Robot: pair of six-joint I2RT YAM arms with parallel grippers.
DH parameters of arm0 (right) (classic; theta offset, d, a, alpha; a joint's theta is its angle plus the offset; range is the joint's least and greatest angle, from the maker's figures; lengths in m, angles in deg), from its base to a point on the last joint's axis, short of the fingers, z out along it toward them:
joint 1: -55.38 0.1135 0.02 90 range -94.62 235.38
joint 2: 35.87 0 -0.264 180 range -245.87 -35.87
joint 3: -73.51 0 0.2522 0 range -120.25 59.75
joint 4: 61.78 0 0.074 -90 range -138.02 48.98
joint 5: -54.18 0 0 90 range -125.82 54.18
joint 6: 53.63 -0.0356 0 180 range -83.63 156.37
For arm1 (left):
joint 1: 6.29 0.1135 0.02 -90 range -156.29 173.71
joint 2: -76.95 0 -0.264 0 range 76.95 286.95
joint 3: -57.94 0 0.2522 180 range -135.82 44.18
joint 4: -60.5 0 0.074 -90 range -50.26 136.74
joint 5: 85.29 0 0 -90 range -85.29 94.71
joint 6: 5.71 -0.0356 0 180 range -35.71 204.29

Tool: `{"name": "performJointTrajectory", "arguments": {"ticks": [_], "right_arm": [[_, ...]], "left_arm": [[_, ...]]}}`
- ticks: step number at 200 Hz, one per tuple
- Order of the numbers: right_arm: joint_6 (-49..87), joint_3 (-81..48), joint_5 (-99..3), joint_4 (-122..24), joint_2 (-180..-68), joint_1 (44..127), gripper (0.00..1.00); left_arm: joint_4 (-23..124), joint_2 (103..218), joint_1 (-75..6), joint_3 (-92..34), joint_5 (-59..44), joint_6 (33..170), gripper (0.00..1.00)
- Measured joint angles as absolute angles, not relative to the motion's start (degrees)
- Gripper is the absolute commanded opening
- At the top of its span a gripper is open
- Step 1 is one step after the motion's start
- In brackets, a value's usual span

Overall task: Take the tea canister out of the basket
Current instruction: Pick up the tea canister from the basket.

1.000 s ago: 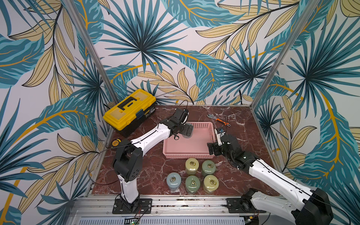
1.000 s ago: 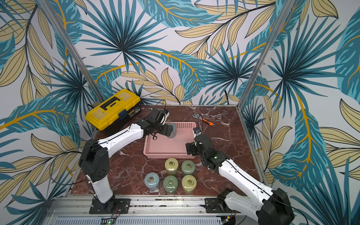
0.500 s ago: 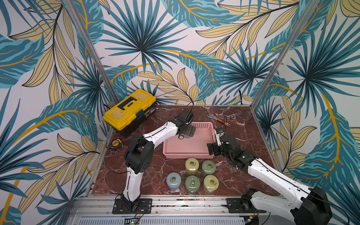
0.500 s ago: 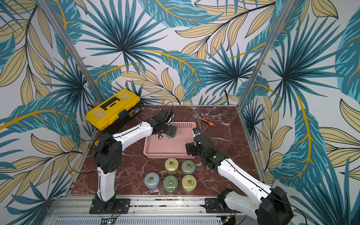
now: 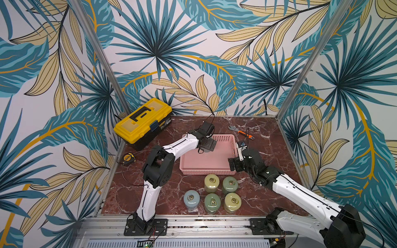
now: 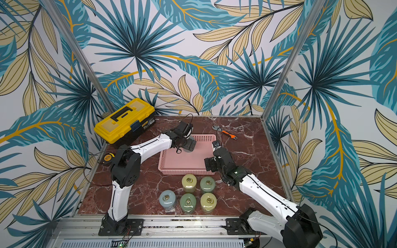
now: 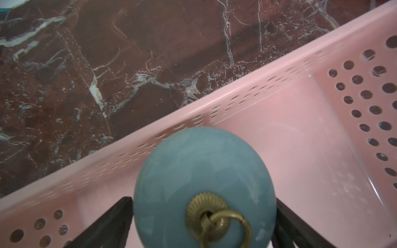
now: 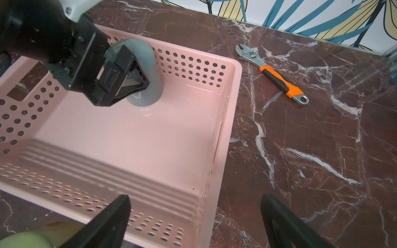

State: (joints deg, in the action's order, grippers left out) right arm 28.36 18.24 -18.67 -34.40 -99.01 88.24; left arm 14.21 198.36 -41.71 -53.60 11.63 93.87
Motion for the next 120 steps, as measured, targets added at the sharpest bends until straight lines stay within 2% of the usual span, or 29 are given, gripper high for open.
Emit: {"name": "performJointTrajectory", "arguments": {"ticks": [72,120], "right_arm": [[28.7,18.2,-18.5,-34.5,-99.5,88.1,0.99],[28.7,18.2,-18.5,-34.5,-99.6,88.1,0.99]], "left_arm": [[14.6,200.9,-41.7,-57.0,11.5,93.7,0.97],[14.6,202.0,-41.7,-57.1,11.3,93.5,0.83]]}}
